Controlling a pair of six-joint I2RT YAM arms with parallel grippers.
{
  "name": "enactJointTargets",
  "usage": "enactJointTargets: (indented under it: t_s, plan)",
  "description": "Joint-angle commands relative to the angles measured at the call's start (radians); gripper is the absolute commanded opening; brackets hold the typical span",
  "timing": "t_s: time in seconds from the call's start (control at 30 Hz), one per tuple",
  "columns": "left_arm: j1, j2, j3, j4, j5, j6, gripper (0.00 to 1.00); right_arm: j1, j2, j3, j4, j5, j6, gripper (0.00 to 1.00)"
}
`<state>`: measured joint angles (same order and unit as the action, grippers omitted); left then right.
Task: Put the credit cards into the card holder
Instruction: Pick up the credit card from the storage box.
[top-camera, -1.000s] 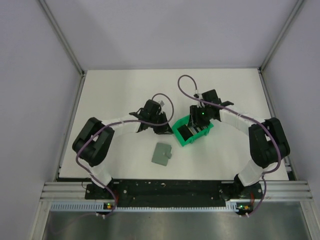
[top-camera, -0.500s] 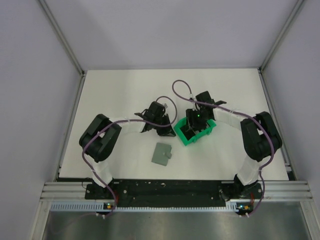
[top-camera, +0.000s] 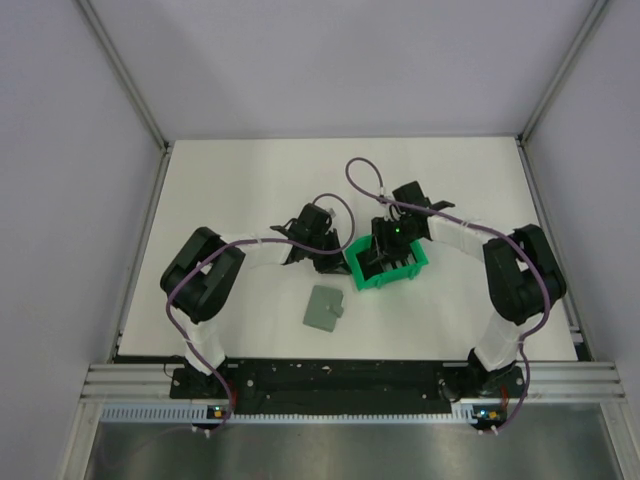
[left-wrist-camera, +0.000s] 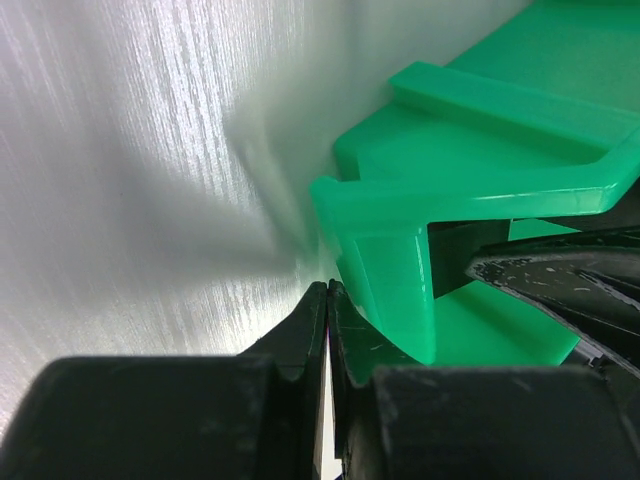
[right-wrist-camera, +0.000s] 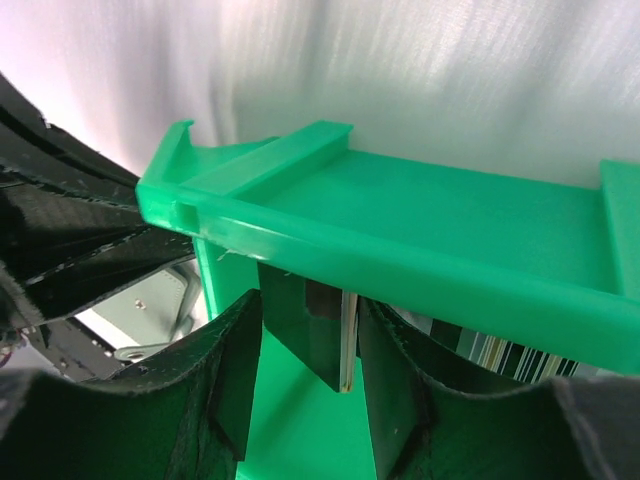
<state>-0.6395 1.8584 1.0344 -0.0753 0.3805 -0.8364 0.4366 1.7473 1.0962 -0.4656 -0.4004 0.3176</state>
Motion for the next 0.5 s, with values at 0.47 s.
enactJointTargets:
  t_s: [0.47]
  plan:
    - [-0.012, -0.01, 0.027, 0.065, 0.026, -0.015, 0.03, 0.083, -0.071, 0.044, 0.081, -0.072, 0.109, 0.41]
